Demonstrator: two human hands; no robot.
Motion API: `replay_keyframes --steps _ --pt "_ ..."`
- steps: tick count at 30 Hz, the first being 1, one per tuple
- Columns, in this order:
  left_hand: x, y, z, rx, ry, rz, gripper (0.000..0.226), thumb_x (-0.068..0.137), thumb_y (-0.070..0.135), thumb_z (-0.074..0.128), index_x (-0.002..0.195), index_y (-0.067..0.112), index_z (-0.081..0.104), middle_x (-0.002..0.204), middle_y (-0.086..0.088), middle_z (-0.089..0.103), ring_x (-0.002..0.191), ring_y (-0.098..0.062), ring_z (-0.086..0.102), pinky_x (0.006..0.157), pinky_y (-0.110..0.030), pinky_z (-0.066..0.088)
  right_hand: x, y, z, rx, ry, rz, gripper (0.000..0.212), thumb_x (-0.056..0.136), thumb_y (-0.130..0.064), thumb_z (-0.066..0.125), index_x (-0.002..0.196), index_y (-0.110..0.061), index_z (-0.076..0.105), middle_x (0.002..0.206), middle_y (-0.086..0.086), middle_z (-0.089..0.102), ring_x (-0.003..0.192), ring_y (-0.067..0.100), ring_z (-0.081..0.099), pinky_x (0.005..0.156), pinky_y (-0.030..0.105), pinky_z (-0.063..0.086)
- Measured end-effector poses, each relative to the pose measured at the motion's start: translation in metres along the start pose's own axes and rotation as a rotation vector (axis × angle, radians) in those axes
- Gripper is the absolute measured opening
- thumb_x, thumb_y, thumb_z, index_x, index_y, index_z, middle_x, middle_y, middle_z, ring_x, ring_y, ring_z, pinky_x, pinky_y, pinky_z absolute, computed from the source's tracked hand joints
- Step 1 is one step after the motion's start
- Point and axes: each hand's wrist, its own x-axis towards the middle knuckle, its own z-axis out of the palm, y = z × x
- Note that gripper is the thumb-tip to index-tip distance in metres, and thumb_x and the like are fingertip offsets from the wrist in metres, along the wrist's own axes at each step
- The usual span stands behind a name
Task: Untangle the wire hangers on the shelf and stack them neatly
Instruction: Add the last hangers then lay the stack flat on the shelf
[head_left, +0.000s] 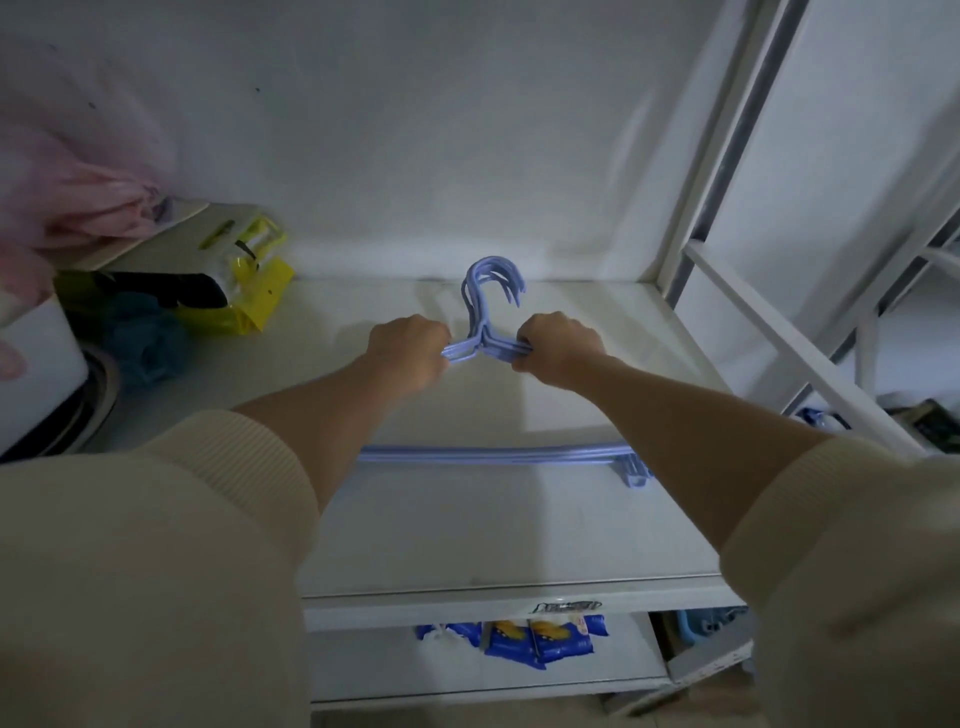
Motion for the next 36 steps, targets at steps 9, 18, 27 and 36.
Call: replay_keyframes --steps 9,18,27,36 --pt "-0.002 0.008 0.020 0.061 0.008 -0.041 0.026 0.090 0.016 0.055 0.112 0.013 0.068 0.120 -0.011 0.064 0.116 -0.032 0.058 0.085 -0.036 0.047 0.006 -0.002 0.030 0.029 -0.024 0.009 0.027 0.087 -0.026 0.062 0.107 -0.008 0.065 0.110 0.017 0.064 0.100 0.036 0.062 0.070 0.032 0.040" --pt "0.000 0.002 0.039 -0.045 -0.012 -0.075 0.026 0.090 0.014 0.055 0.113 0.006 0.066 0.120 -0.019 0.063 0.110 -0.040 0.061 0.083 -0.040 0.049 0.007 -0.004 0.038 -0.009 -0.064 -0.013 0.006 0.084 -0.017 0.058 0.083 -0.013 0.054 0.089 0.015 0.056 0.088 0.035 0.061 0.068 0.032 0.039" --pt "-0.001 -0.001 0.030 -0.201 0.067 -0.030 0.025 0.085 0.030 0.060 0.094 0.012 0.074 0.099 -0.018 0.069 0.093 -0.039 0.064 0.068 -0.033 0.042 0.005 -0.005 0.028 0.026 -0.009 -0.020 0.027 0.077 -0.030 0.061 0.095 -0.011 0.069 0.090 0.013 0.063 0.080 0.032 0.058 0.066 0.030 0.039" --pt "-0.011 -0.001 0.026 -0.229 0.034 -0.053 0.031 0.088 0.031 0.057 0.112 0.016 0.070 0.118 -0.013 0.068 0.110 -0.036 0.062 0.085 -0.038 0.049 -0.018 -0.005 0.016 0.018 0.017 -0.010 0.035 0.086 -0.027 0.057 0.121 -0.021 0.062 0.123 0.008 0.062 0.111 0.031 0.060 0.086 0.035 0.048"
